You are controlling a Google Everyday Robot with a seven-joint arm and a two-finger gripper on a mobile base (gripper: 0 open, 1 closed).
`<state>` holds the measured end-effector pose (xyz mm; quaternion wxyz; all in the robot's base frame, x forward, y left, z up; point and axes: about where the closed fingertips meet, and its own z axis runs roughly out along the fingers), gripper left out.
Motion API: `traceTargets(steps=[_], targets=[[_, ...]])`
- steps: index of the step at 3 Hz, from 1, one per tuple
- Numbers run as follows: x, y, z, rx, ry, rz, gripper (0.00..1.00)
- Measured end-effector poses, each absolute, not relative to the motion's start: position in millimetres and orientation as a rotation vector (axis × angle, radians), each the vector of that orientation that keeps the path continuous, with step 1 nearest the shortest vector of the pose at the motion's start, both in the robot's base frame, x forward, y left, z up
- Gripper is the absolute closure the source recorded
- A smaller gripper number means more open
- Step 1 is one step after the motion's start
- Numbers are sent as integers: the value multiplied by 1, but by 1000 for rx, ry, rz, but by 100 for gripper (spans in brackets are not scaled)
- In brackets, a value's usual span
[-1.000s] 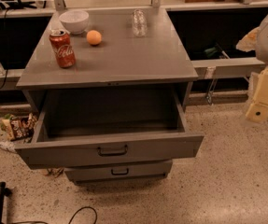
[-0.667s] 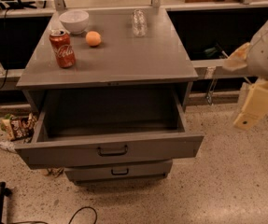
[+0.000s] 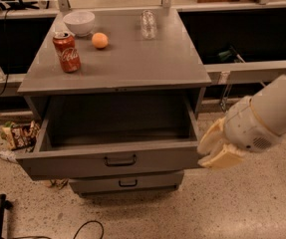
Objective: Close top drawer
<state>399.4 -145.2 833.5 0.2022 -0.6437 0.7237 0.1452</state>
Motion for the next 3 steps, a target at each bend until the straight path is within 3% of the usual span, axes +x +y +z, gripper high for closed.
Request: traceTargets(steps=[1, 2, 3], targets=[[380, -122, 776, -1794, 1973, 501, 87], [374, -99, 725, -1817, 1909, 483, 100], [391, -82, 690, -1829, 1850, 374, 100]])
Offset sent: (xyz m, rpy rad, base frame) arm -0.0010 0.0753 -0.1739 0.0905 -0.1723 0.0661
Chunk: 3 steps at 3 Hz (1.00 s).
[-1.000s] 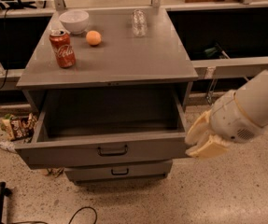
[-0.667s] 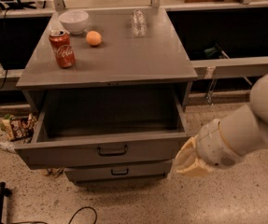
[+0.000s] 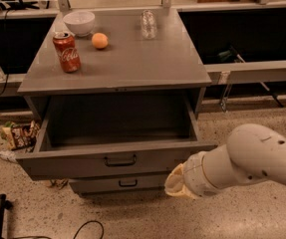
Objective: Close top drawer
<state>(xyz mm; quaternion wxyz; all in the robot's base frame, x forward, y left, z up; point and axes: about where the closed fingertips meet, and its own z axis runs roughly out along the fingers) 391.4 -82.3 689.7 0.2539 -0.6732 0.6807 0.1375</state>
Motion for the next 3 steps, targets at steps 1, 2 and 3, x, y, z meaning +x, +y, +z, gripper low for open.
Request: traceTargets(steps=[1, 2, 3], targets=[[419, -74, 670, -1808, 1812, 244, 100], [461, -62, 657, -1741, 1764, 120, 100], [478, -55, 652, -1712, 1741, 94, 100]])
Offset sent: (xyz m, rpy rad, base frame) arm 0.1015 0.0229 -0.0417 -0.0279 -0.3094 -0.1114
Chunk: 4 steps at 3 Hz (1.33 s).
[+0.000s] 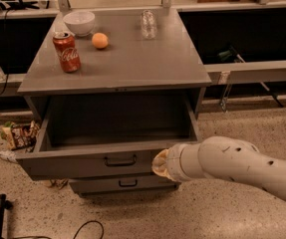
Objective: Close top drawer
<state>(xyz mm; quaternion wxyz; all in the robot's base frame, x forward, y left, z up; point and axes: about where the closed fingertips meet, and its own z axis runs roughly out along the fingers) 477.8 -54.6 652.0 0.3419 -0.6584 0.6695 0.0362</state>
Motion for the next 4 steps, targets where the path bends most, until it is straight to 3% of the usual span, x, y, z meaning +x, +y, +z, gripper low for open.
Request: traceTargets(steps=[1, 2, 4], targets=[[498, -46, 641, -1709, 1720, 78, 100], [553, -40, 632, -1741, 1670, 13, 100], [563, -45, 630, -1779, 1635, -26, 100]])
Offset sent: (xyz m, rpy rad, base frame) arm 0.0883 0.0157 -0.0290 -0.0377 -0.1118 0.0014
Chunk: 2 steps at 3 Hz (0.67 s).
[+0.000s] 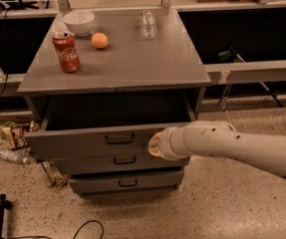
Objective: Close top drawer
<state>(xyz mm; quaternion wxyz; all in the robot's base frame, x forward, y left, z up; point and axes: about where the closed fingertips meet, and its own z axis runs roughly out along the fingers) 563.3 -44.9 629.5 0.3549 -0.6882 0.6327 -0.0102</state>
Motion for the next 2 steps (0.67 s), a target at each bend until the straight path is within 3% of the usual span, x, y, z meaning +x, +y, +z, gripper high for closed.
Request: traceTargets(steps=[2], targets=[[594, -65, 638, -1827, 1559, -165, 100]])
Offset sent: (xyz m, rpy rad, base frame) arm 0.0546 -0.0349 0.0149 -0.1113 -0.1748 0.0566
